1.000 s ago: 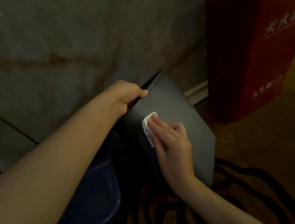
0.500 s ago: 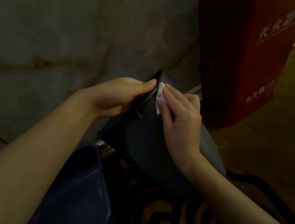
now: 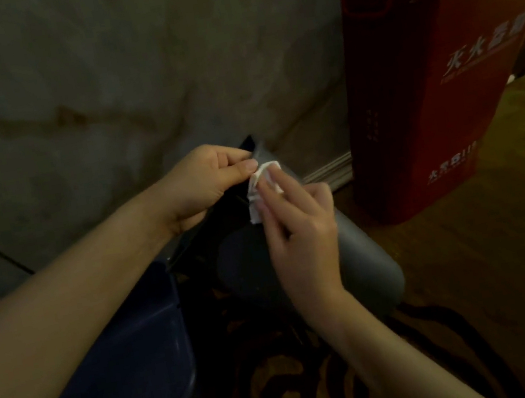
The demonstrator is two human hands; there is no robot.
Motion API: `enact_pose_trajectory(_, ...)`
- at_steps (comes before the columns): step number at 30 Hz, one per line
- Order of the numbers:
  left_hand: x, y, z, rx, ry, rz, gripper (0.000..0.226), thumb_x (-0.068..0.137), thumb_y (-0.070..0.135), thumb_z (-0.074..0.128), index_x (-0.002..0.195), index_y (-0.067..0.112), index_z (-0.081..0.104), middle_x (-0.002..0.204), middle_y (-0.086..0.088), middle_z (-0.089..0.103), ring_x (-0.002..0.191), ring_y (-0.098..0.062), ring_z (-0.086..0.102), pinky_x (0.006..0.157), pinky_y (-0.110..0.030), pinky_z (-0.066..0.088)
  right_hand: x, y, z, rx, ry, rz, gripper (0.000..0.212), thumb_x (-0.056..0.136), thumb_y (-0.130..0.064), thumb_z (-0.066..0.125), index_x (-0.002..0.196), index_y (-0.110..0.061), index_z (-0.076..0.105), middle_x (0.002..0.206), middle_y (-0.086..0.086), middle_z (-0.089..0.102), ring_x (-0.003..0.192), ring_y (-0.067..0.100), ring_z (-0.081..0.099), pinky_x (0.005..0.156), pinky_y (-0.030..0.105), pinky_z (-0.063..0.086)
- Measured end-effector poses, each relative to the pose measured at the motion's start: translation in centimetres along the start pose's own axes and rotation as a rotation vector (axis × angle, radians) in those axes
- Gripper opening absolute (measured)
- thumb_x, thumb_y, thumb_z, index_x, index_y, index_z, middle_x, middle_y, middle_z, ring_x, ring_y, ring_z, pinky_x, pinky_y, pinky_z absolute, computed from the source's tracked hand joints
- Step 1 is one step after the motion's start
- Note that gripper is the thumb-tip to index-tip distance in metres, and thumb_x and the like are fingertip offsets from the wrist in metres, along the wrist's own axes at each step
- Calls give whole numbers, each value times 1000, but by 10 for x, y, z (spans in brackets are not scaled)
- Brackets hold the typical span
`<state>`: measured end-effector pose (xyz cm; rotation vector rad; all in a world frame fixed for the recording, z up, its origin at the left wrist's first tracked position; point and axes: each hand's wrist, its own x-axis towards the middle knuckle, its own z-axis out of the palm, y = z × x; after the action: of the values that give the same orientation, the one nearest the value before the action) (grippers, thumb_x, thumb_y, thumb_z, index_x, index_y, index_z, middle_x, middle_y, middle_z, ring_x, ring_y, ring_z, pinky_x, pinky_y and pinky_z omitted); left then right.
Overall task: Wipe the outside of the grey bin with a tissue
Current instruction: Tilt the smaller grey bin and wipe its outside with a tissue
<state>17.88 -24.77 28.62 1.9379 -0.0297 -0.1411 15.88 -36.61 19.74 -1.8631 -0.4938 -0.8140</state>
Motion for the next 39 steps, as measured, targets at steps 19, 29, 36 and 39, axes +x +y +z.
enact_pose_trajectory(19,3,23,-24,-107,499,-365,15,90,9,49,75,7,54,71,-5,54,57,-15,56,37,-20,51,-29,134,-44,-84,-111,739,23,93,-21,51,105,-8,66,82,0,66,82,26,60,75,48,51)
enact_pose_trajectory(29,-2,27,-8,-80,349,-250,23,89,7,48,70,1,60,41,1,64,37,-5,60,41,-17,51,55,53,10,295,-353,364,19,86,-21,61,100,-20,73,91,-12,70,84,-8,56,65,-1,38)
enact_pose_trajectory(36,6,32,0,-97,380,-269,24,90,8,48,68,4,56,45,-3,61,32,-5,57,38,-17,50,26,108,-24,223,-416,726,16,86,-25,62,84,-18,76,84,1,73,91,20,66,74,30,47)
enact_pose_trajectory(39,11,33,3,-109,381,-276,24,90,9,48,68,5,55,50,-5,60,31,-6,56,37,-17,49,1,119,-42,141,-395,845,18,89,-28,57,84,-23,74,76,-4,70,75,15,64,72,36,52)
